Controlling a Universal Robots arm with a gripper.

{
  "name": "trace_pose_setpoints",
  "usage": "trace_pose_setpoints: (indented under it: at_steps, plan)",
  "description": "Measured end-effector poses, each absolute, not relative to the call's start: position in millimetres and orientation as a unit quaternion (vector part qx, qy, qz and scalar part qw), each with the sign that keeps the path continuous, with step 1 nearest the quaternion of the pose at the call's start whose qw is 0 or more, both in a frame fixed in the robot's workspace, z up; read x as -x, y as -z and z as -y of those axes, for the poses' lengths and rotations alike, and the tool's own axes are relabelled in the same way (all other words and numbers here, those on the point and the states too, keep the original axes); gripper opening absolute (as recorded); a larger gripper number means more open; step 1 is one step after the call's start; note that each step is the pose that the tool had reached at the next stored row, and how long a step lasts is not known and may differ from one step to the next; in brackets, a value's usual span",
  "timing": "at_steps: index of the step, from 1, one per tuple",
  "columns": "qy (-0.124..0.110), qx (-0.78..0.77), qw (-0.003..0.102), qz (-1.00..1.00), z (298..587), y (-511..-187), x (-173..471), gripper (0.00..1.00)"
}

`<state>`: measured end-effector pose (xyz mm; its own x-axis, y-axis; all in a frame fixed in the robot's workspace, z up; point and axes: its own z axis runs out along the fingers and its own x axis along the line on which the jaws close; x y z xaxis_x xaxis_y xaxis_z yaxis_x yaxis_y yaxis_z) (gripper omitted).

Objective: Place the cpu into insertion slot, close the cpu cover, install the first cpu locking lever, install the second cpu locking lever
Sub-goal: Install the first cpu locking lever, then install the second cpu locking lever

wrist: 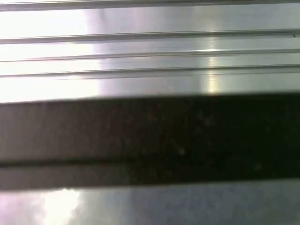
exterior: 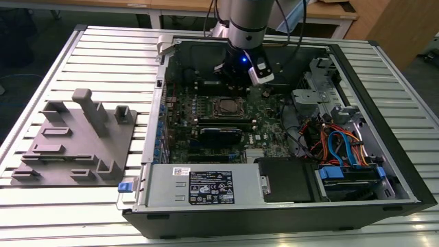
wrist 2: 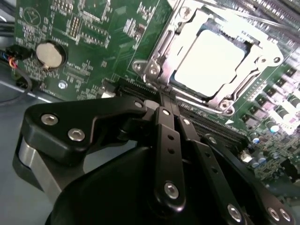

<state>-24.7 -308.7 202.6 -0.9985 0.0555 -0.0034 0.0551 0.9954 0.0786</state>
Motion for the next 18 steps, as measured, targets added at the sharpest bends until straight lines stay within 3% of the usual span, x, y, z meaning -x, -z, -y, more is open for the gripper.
trace_pose_setpoints:
  at_steps: [18]
  plan:
    - [-0.039, -0.028, 0.003, -0.999, 314.8, -202.6, 24.7, 0.10]
